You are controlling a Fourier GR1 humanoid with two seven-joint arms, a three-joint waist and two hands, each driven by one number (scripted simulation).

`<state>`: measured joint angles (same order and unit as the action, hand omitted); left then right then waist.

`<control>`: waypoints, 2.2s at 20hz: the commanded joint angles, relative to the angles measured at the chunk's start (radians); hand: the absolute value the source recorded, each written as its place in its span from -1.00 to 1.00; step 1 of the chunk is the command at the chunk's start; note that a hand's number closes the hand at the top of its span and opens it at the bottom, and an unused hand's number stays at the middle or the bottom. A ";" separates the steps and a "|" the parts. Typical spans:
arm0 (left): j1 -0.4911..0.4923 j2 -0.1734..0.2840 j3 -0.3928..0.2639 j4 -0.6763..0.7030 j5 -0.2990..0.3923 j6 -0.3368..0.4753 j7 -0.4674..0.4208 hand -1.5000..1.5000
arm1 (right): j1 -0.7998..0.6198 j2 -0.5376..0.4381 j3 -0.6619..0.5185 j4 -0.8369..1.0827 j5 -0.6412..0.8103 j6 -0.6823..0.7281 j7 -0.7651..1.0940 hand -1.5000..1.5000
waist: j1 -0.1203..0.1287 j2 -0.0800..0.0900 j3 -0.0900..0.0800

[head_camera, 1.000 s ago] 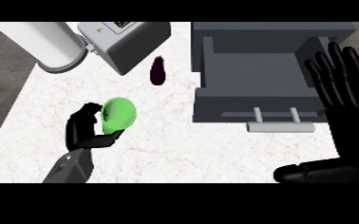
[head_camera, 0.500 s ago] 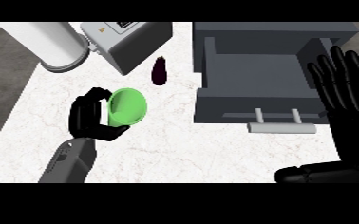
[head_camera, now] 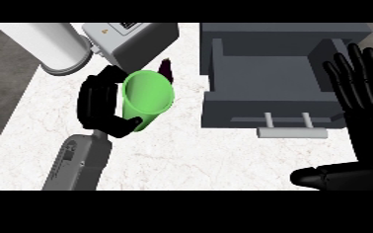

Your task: Pick up the cup, place it into the drawer and close the drawer

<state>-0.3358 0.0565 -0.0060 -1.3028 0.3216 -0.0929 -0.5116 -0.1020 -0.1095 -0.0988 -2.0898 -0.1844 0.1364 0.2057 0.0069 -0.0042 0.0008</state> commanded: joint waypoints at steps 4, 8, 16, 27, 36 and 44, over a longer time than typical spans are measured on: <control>-0.166 -0.023 -0.012 -0.066 -0.041 0.121 0.163 1.00 | 0.005 0.054 0.079 -0.054 0.077 -0.062 0.033 -1.00 | -0.012 0.003 -0.001; -0.275 -0.012 -0.004 -0.112 -0.050 0.181 0.288 1.00 | 0.046 0.050 0.077 -0.038 0.072 -0.030 -0.010 -1.00 | -0.011 0.003 -0.001; -0.474 -0.056 -0.050 0.028 -0.126 0.285 0.354 1.00 | -0.001 0.029 0.032 0.021 0.048 -0.013 -0.041 -1.00 | -0.013 0.004 -0.001; -0.716 -0.056 -0.073 0.357 -0.085 0.378 0.321 1.00 | 0.015 -0.004 -0.016 0.071 0.007 0.047 -0.104 -1.00 | -0.024 0.007 0.000; -0.852 -0.056 -0.161 0.602 0.025 0.451 0.222 1.00 | 0.099 -0.008 -0.017 -0.020 -0.002 0.057 -0.090 -1.00 | -0.046 0.009 0.000; -0.934 -0.056 -0.327 0.785 0.178 0.525 0.180 1.00 | 0.027 0.011 0.018 0.030 0.000 0.044 -0.071 -1.00 | -0.076 0.016 0.000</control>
<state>-1.2298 0.0001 -0.2638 -0.5934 0.4538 0.3953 -0.3193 -0.1194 -0.1064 -0.0911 -2.0351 -0.1752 0.1634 0.1523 -0.0527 0.0104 0.0006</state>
